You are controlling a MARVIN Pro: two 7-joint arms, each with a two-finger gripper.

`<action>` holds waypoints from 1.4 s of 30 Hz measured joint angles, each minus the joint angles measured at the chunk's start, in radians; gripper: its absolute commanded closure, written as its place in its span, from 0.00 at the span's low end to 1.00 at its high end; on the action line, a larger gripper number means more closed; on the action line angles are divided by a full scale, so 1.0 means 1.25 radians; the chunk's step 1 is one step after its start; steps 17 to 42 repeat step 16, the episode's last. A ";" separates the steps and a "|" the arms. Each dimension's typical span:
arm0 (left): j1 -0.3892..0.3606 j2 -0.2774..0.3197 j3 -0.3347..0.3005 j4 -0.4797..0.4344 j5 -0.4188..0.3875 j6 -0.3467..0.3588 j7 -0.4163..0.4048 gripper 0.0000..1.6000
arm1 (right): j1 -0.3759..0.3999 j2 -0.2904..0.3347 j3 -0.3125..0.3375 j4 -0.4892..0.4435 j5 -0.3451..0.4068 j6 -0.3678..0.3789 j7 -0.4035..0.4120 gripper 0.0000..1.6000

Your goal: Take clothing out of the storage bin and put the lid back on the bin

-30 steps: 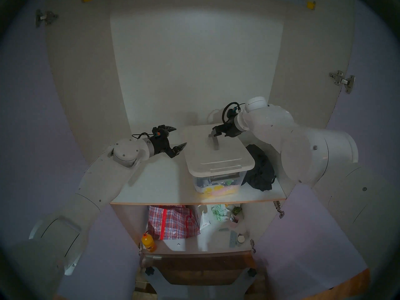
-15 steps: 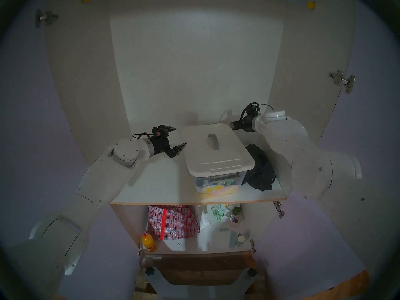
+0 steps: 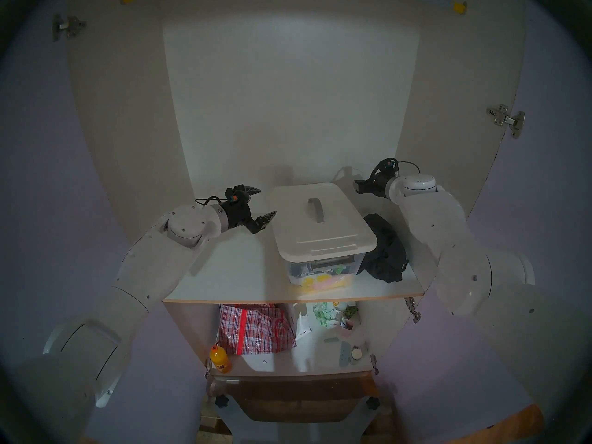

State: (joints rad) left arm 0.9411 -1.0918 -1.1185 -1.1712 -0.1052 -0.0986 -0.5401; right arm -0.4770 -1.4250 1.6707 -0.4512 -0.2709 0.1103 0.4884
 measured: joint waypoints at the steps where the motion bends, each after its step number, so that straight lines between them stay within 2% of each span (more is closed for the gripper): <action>1: 0.000 0.000 0.000 0.000 0.000 0.000 0.000 0.00 | -0.004 0.000 0.000 -0.011 0.000 0.003 0.002 0.00; 8: 0.000 0.000 0.000 0.000 0.000 0.000 -0.001 0.00 | -0.055 0.000 0.002 -0.130 0.000 0.039 0.014 0.00; 13: 0.033 0.003 -0.046 -0.015 -0.006 -0.025 0.032 0.00 | -0.091 -0.001 0.005 -0.212 -0.001 0.076 0.017 0.00; 16: 0.046 0.006 -0.079 -0.023 -0.013 -0.038 0.042 0.00 | -0.097 -0.003 0.005 -0.217 -0.001 0.093 0.018 0.00; 42: 0.046 0.006 -0.079 -0.023 -0.013 -0.038 0.042 0.00 | -0.097 -0.003 0.005 -0.217 -0.001 0.093 0.018 0.00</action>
